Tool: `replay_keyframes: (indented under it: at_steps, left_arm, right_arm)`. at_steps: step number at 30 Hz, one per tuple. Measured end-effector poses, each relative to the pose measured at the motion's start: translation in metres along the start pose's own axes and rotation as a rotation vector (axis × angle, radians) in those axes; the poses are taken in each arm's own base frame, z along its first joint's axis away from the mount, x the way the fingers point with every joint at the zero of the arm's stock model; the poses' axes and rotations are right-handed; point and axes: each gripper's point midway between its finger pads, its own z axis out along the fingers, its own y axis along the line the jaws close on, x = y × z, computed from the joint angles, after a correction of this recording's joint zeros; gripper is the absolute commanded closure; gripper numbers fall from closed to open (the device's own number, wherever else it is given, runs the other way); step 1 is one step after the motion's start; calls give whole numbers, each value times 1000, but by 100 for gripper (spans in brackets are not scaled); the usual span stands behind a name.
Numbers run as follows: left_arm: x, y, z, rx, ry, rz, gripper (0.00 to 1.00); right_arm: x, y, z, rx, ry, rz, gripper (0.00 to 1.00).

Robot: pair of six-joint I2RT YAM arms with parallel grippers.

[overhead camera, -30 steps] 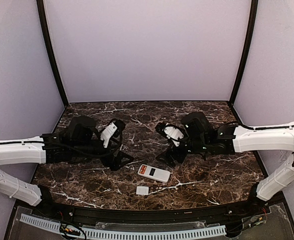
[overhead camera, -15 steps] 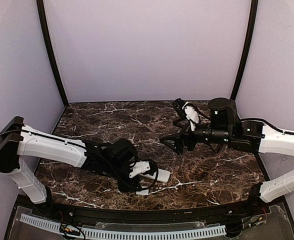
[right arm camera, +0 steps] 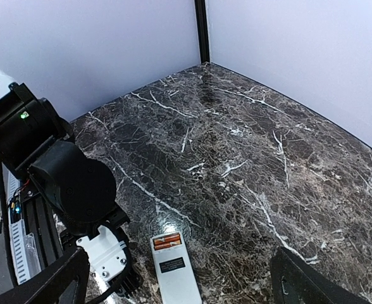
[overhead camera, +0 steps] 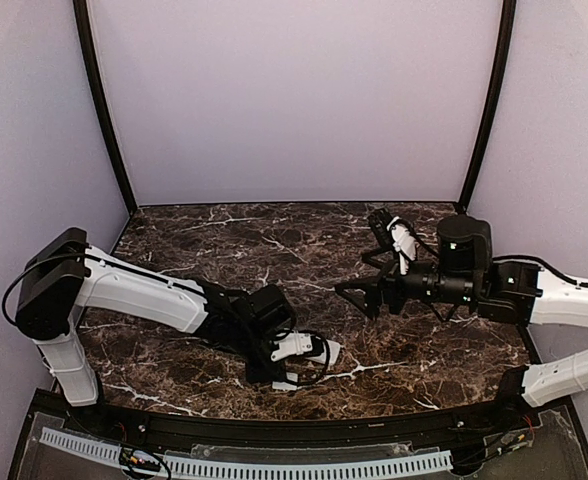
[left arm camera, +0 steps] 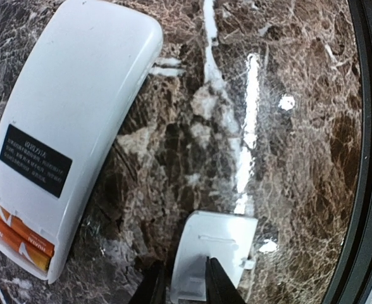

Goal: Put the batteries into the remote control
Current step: Pick up the battery cover from the center of the board.

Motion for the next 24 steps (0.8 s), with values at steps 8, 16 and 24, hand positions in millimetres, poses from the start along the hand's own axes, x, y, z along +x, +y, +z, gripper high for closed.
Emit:
replay_keyframes:
  at_steps: [8,16,24]
  left_arm:
    - [-9,-1,7,-2,16,52,96]
    - [-10,-1,5,1,14,59,100]
    - [-39,6,-58,-86,-228,17,100]
  right_arm:
    - [3,-4,-1,13,2,13,2]
    - [12,-5,7,7,46,19,2]
    - [23,2,9,-41,102,8,27]
